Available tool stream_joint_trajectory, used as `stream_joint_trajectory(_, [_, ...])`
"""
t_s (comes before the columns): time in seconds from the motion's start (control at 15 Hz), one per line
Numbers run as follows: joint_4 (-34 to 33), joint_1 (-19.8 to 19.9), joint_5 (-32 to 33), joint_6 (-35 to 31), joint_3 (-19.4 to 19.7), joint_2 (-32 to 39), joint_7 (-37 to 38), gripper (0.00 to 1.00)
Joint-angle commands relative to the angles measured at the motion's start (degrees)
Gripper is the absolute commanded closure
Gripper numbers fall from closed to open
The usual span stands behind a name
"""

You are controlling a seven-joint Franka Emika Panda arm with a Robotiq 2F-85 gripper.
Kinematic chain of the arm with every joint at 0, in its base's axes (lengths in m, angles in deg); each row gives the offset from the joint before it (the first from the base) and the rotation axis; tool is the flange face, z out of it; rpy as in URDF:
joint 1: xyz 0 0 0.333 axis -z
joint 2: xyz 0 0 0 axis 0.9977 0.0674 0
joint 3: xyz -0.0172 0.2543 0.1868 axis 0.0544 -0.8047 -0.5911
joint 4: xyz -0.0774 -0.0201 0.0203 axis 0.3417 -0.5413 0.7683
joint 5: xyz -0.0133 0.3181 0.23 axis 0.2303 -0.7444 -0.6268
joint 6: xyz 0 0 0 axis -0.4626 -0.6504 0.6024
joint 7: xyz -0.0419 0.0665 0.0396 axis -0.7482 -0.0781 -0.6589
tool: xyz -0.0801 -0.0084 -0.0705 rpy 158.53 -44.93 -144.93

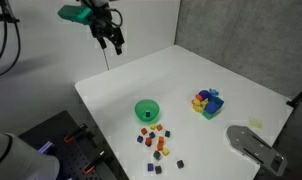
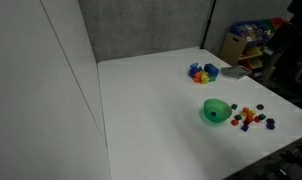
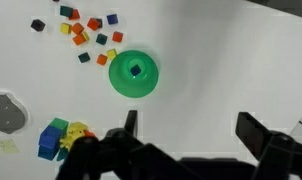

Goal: Remove the blue block from the green bowl and put it on the table.

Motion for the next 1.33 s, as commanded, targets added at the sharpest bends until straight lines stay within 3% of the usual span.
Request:
stream_joint_trajectory(0.0, [2.7,0.6,0.5,-2.1,1.6,1.4,-0.1,0.0])
stream_joint_trajectory(0.6, [7.5,4.1,1.3,-13.9,5.5,11.1,-1.1,0.0])
stream_joint_trajectory(1.27, [3.2,6.4,1.4,-31.0,9.4,29.6,-7.1,0.0])
